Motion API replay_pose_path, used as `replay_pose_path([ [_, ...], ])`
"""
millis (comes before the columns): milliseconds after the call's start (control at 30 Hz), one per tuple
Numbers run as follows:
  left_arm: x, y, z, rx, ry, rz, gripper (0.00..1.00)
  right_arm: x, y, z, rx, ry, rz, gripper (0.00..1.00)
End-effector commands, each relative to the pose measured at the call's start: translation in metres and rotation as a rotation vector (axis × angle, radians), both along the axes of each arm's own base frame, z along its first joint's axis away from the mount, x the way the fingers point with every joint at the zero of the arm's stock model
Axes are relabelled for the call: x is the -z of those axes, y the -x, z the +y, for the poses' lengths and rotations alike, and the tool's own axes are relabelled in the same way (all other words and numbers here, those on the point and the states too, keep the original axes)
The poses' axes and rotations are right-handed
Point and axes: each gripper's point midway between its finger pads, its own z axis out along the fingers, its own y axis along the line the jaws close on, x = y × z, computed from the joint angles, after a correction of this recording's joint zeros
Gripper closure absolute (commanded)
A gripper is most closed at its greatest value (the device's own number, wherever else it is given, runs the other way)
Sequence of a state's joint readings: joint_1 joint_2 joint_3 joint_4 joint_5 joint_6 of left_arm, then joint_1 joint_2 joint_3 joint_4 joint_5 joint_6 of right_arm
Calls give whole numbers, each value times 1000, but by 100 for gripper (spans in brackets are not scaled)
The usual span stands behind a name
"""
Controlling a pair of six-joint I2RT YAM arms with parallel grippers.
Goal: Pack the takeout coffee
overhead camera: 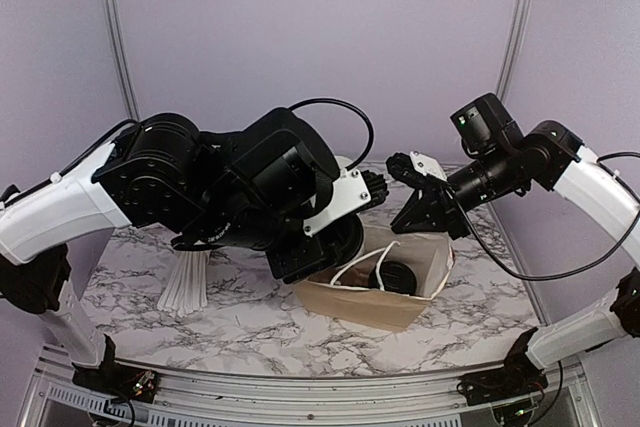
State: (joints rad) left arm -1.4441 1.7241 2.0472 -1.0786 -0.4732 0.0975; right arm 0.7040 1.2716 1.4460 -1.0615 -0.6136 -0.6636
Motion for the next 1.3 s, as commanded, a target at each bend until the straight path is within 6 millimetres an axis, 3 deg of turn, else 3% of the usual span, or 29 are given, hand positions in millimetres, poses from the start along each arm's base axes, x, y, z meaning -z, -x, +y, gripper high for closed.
replay_pose_path([
  [0, 0, 3, -9, 47, -20, -34, 44, -25, 22, 6, -116, -81, 9, 96],
  [167, 13, 13, -15, 98, -79, -41, 44, -28, 38, 7, -205, -101, -8, 96],
  [500, 48, 21, -17, 136, -192, -25, 44, -17, 52, 18, -288, -70, -5, 96],
  [1033, 98, 12, 1, 76, -378, -57, 44, -17, 66, 25, -369, -88, 33, 93],
  [1133, 99, 13, 0, 76, -377, -56, 44, -18, 70, 24, -390, -89, 51, 86],
  [1267, 103, 13, 1, 77, -389, -51, 45, -30, 73, 20, -393, -90, 43, 55],
])
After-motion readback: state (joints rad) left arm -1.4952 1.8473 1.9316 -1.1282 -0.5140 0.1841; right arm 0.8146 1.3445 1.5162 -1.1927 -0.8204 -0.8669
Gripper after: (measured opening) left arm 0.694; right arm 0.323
